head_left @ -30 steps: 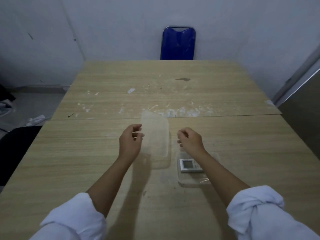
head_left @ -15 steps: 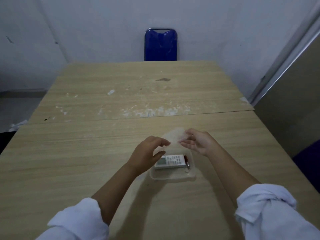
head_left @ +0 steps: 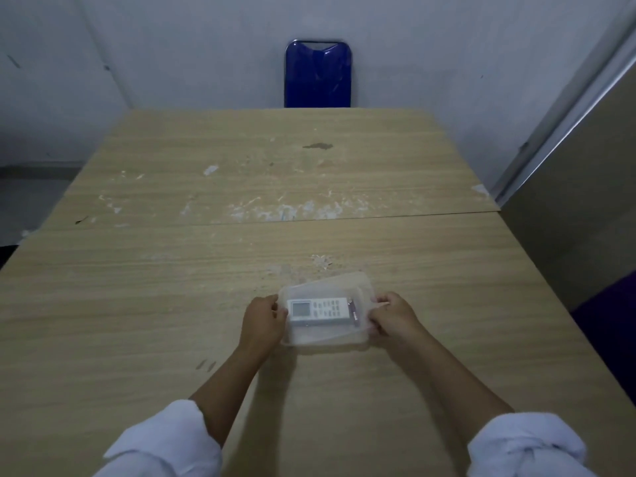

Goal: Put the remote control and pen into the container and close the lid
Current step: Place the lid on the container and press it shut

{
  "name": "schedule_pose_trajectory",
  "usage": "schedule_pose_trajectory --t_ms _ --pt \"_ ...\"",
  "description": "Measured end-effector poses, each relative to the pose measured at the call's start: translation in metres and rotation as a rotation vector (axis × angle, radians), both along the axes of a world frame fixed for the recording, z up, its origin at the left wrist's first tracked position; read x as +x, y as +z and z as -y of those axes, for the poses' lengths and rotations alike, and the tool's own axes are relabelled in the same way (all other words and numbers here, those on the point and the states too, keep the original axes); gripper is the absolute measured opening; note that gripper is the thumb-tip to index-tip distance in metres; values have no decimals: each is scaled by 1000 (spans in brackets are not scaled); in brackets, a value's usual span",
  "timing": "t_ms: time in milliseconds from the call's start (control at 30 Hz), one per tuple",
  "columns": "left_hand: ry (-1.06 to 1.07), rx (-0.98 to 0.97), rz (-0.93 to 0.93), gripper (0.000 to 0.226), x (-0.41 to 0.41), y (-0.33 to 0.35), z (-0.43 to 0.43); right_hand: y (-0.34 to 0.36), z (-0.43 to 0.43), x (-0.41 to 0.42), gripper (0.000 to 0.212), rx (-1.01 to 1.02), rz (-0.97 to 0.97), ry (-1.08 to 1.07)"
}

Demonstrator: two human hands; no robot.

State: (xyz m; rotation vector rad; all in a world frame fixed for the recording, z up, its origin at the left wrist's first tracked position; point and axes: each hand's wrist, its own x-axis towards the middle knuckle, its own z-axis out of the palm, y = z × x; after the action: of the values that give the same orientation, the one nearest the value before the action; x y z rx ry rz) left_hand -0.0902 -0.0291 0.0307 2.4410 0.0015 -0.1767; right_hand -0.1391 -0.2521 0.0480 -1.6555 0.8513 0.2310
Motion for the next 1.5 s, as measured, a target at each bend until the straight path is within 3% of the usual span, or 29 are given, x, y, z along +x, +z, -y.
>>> schedule_pose_trajectory --t_ms 167,367,700,967,1167,1367,1433,1500 --pt "21 -11 11 22 0 -3 0 -8 -5 -5 12 -425 34 224" --pt "47 -44 50 29 -4 -3 -1 -9 -7 -8 25 -707 1 446" --pt "107 -34 114 26 -6 8 6 -2 -9 -14 26 -744 98 412" --pt "102 -24 103 28 1 3 3 2 -17 -6 44 -836 -46 472" --pt "116 -19 -3 32 9 0 1 -1 -17 2 29 -812 -148 461" --pt "152 -71 -33 33 5 -5 4 -4 -17 5 28 -783 -209 444" --pt "150 -66 -27 34 4 -3 4 -6 -19 3 29 -786 -162 422" --pt "115 -45 21 40 3 -5 3 -11 -24 -2 35 -819 18 398"
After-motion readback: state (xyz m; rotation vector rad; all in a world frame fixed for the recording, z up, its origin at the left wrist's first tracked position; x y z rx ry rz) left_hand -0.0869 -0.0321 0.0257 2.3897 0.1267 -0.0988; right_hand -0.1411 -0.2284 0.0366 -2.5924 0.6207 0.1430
